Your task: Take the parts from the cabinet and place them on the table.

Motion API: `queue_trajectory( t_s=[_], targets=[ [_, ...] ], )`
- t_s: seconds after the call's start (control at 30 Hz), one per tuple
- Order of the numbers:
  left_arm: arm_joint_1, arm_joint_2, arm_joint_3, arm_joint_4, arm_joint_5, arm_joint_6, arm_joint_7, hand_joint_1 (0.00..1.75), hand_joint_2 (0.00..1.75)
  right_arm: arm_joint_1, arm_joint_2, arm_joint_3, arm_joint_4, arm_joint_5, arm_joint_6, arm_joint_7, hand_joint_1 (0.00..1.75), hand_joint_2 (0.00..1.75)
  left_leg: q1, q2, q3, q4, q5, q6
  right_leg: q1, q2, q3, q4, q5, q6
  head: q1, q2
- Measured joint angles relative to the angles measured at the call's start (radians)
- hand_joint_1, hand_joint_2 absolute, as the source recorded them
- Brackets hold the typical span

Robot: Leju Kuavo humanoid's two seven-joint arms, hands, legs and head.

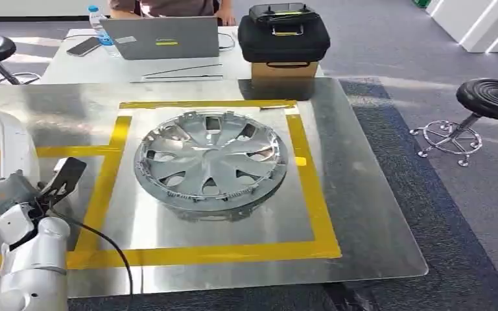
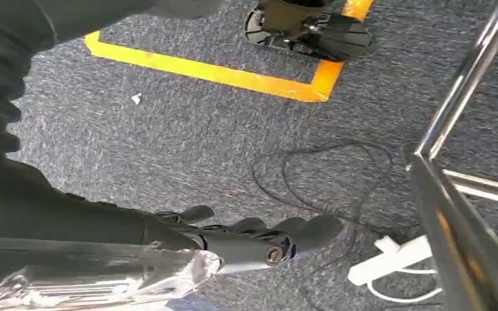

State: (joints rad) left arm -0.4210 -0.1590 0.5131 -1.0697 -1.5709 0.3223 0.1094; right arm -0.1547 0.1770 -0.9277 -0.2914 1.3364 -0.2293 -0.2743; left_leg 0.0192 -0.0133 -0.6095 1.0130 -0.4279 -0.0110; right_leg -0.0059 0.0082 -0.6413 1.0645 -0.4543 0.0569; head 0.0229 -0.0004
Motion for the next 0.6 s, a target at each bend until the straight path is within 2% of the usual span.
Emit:
queue_trajectory(
  t_s=[0.03, 0.1, 0.13, 0.17, 0.2, 0.27, 0.3, 0.33, 0.37, 0.4, 0.43, 0.47, 0.5, 0.53, 0.6],
  targets=[
    [0.001, 0.001, 0.001, 0.001, 0.0, 0.0, 0.006, 1.75, 1.75, -0.001, 0.0, 0.0, 0.0, -0.001, 0.0, -0.002, 0.0, 1.75, 0.0, 0.0, 0.0, 0.0, -0.001, 0.003, 0.0, -0.001, -0.03, 0.064, -0.036, 0.003, 0.005, 0.0],
    [0.007, 0.005, 0.004, 0.002, 0.0, 0.0, 0.016, 1.75, 1.75, 0.003, 0.0, 0.0, 0.0, -0.003, 0.0, -0.003, 0.0, 1.75, -0.003, 0.001, 0.0, 0.0, -0.002, 0.006, 0.0, -0.001, -0.106, 0.23, -0.103, 0.005, 0.006, 0.0],
    [0.011, 0.006, 0.005, 0.004, 0.0, 0.0, 0.02, 1.75, 1.75, 0.005, 0.0, 0.0, 0.0, -0.003, 0.0, -0.003, 0.0, 1.75, -0.003, 0.0, 0.0, 0.0, -0.002, 0.006, 0.0, -0.001, -0.13, 0.275, -0.113, 0.005, 0.006, 0.0],
    [0.015, 0.008, 0.005, 0.005, 0.0, 0.0, 0.023, 1.75, 1.75, 0.006, 0.0, 0.0, 0.0, -0.003, 0.0, -0.003, 0.0, 1.75, -0.004, 0.0, 0.001, 0.0, -0.002, 0.007, 0.0, -0.001, -0.132, 0.275, -0.1, 0.003, 0.006, 0.0],
    [0.017, 0.009, 0.006, 0.006, 0.0, 0.0, 0.026, 1.75, 1.75, 0.005, 0.0, 0.0, 0.0, -0.003, 0.0, -0.003, 0.0, 1.75, -0.005, 0.0, 0.002, 0.0, -0.003, 0.006, 0.0, -0.001, -0.113, 0.232, -0.067, 0.0, 0.006, 0.0],
    [0.017, 0.014, 0.01, 0.01, 0.0, -0.001, 0.032, 1.75, 1.75, 0.003, 0.0, 0.0, 0.0, -0.003, -0.001, -0.003, 0.0, 1.75, -0.004, -0.001, 0.006, 0.001, -0.005, 0.003, 0.0, 0.0, -0.027, 0.059, 0.02, -0.007, 0.006, 0.0],
    [0.017, 0.017, 0.012, 0.012, 0.0, -0.002, 0.033, 1.75, 1.75, 0.002, 0.0, 0.0, 0.0, -0.003, -0.001, -0.003, 0.0, 1.75, -0.005, -0.001, 0.007, 0.001, -0.007, -0.001, 0.0, 0.0, 0.002, -0.004, 0.031, -0.009, 0.006, 0.0],
    [0.017, 0.02, 0.015, 0.013, 0.0, -0.002, 0.034, 1.75, 1.75, 0.001, 0.0, 0.0, 0.0, -0.003, -0.002, -0.003, 0.0, 1.75, -0.012, -0.001, 0.003, 0.005, -0.009, -0.008, 0.003, 0.001, 0.02, -0.028, 0.018, -0.01, 0.006, 0.0],
    [0.018, 0.022, 0.016, 0.013, 0.0, -0.003, 0.037, 1.75, 1.75, 0.001, 0.0, 0.0, 0.0, -0.003, -0.002, -0.003, 0.0, 1.75, -0.011, -0.001, 0.002, 0.001, -0.004, -0.014, 0.002, 0.002, 0.017, -0.023, 0.021, -0.014, 0.002, 0.0],
    [0.02, 0.025, 0.018, 0.013, 0.0, -0.008, 0.039, 0.0, 1.75, 0.004, 0.0, 0.0, 0.0, -0.003, -0.002, -0.003, 0.0, 0.0, -0.01, -0.001, 0.003, -0.002, -0.002, -0.018, 0.005, 0.003, 0.014, -0.021, 0.02, -0.017, 0.003, 0.0],
    [0.021, 0.025, 0.018, 0.014, 0.0, -0.011, 0.042, 0.0, 1.75, 0.006, -0.001, 0.0, 0.0, -0.003, -0.003, -0.003, 0.0, 0.0, -0.008, -0.001, 0.005, -0.006, 0.0, -0.024, 0.007, 0.003, 0.014, -0.02, 0.02, -0.024, 0.003, 0.0],
    [0.021, 0.026, 0.019, 0.014, 0.002, -0.015, 0.044, 0.0, 1.75, 0.005, -0.002, -0.002, 0.0, -0.005, -0.004, -0.003, 0.0, 0.0, -0.007, -0.002, 0.007, -0.007, -0.002, -0.032, 0.004, 0.002, 0.017, -0.029, 0.025, -0.033, 0.003, 0.0],
    [0.024, 0.025, 0.019, 0.015, 0.003, -0.016, 0.044, 0.0, 1.75, 0.004, -0.002, -0.002, 0.0, -0.004, -0.004, -0.004, 0.0, 0.0, -0.006, 0.002, 0.004, 0.002, -0.014, -0.037, 0.0, 0.003, 0.02, -0.033, 0.028, -0.038, 0.002, 0.0],
    [0.024, 0.025, 0.019, 0.017, 0.004, -0.017, 0.044, 0.0, 1.75, 0.002, -0.002, -0.002, 0.0, -0.004, -0.004, -0.006, 0.0, 0.0, -0.008, 0.003, -0.016, 0.041, -0.043, -0.04, 0.0, 0.002, 0.02, -0.034, 0.029, -0.043, -0.004, 0.0],
    [0.025, 0.025, 0.024, 0.019, 0.003, -0.013, 0.026, 0.0, 1.75, 0.002, -0.002, -0.002, 0.0, -0.004, -0.004, -0.008, 0.0, 0.0, -0.008, 0.003, -0.091, 0.198, -0.12, -0.044, 0.0, 0.002, 0.019, -0.034, 0.028, -0.046, -0.007, 0.0]
  ],
)
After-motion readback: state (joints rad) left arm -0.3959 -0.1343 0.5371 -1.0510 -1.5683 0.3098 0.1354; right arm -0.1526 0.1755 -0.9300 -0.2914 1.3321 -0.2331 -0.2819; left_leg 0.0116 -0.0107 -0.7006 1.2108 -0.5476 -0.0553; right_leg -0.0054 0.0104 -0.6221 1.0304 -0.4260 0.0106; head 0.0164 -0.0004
